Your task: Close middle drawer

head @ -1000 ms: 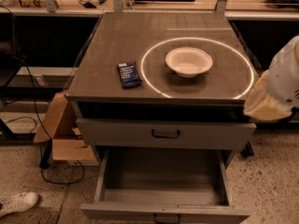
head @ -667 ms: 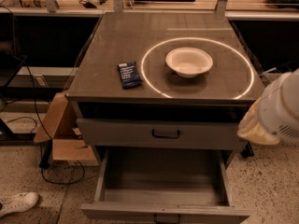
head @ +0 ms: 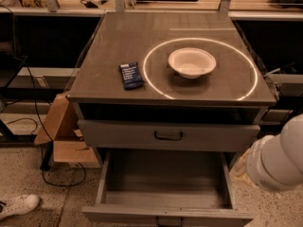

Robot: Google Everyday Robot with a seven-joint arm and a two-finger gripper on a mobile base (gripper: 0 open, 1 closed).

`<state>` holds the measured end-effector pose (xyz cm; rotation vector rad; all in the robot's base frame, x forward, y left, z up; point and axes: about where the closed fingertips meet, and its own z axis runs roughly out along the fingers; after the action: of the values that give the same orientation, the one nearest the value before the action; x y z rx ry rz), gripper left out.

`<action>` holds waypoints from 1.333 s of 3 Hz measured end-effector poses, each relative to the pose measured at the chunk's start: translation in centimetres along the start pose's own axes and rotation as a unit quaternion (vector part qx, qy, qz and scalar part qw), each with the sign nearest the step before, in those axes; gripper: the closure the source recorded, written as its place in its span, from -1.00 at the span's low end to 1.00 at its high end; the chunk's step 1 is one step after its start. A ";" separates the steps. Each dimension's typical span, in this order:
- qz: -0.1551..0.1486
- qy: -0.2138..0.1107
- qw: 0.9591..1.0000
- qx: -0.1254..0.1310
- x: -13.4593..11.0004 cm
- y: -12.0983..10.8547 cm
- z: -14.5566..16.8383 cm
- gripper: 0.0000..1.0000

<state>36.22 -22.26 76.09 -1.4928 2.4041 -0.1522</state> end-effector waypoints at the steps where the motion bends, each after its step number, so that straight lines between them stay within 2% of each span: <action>1: 0.003 0.010 1.000 -0.022 1.8 2.2 4.7 1.00; 2: 0.003 0.010 1.000 -0.022 1.8 2.2 4.7 1.00; 3: 0.026 0.020 0.999 -0.036 3.0 4.6 6.7 1.00; 4: 0.064 0.029 0.996 -0.061 4.8 9.4 11.9 1.00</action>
Offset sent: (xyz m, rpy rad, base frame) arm -0.0095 -0.0020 -0.0465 0.0018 0.0411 -0.0014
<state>29.89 -21.39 61.48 -1.3959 2.5903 -0.0200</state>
